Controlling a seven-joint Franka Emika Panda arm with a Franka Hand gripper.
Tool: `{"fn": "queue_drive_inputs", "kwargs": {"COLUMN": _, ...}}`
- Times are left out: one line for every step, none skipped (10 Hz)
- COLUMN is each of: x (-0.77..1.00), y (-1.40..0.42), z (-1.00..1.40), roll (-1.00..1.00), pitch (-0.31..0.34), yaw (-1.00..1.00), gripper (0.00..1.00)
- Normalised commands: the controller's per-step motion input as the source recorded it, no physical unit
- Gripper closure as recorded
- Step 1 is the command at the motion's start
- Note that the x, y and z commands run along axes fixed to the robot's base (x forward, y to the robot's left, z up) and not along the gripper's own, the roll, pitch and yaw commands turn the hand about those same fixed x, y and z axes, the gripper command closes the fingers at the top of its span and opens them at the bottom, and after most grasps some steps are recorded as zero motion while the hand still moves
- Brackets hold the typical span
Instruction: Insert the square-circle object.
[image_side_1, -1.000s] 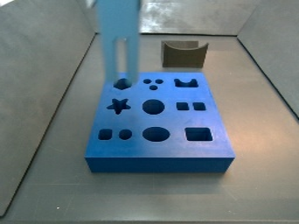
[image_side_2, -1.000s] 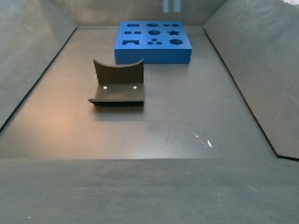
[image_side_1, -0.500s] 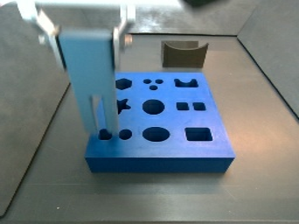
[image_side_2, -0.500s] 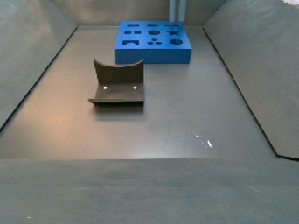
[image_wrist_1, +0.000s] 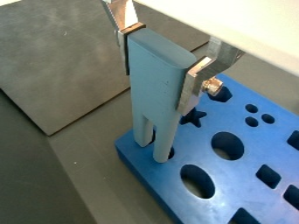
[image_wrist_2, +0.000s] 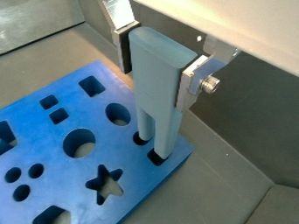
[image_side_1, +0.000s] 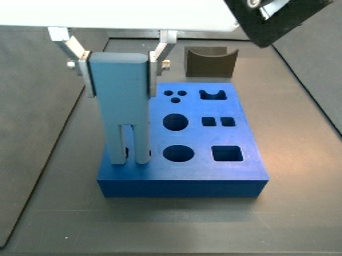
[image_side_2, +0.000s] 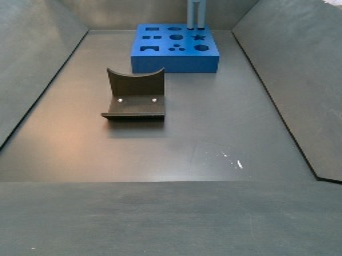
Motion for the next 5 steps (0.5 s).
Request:
{"fn": "queue_drive_inputs", "kwargs": {"x": -0.03, "y": 0.16, "z": -0.26, "roll": 0.16, "pitch": 0.003, "yaw": 0.0, "gripper": 1.0}}
{"fn": "queue_drive_inputs", "kwargs": {"x": 0.0, "y": 0.14, "z": -0.26, "roll": 0.15, "pitch": 0.009, "yaw": 0.0, "gripper": 1.0}}
{"fn": "queue_drive_inputs", "kwargs": {"x": 0.0, "y": 0.13, "z": -0.29, "roll": 0.18, "pitch": 0.03, "yaw": -0.01, "gripper": 1.0}}
{"fn": "queue_drive_inputs", "kwargs": {"x": 0.0, "y": 0.01, "z": -0.33, "roll": 0.1, "pitch": 0.0, "yaw": -0.05, "gripper": 1.0}}
{"fn": "queue_drive_inputs", "kwargs": {"x": 0.0, "y": 0.0, "z": -0.4, "roll": 0.0, "pitch": -0.09, "yaw": -0.14, "gripper": 1.0}}
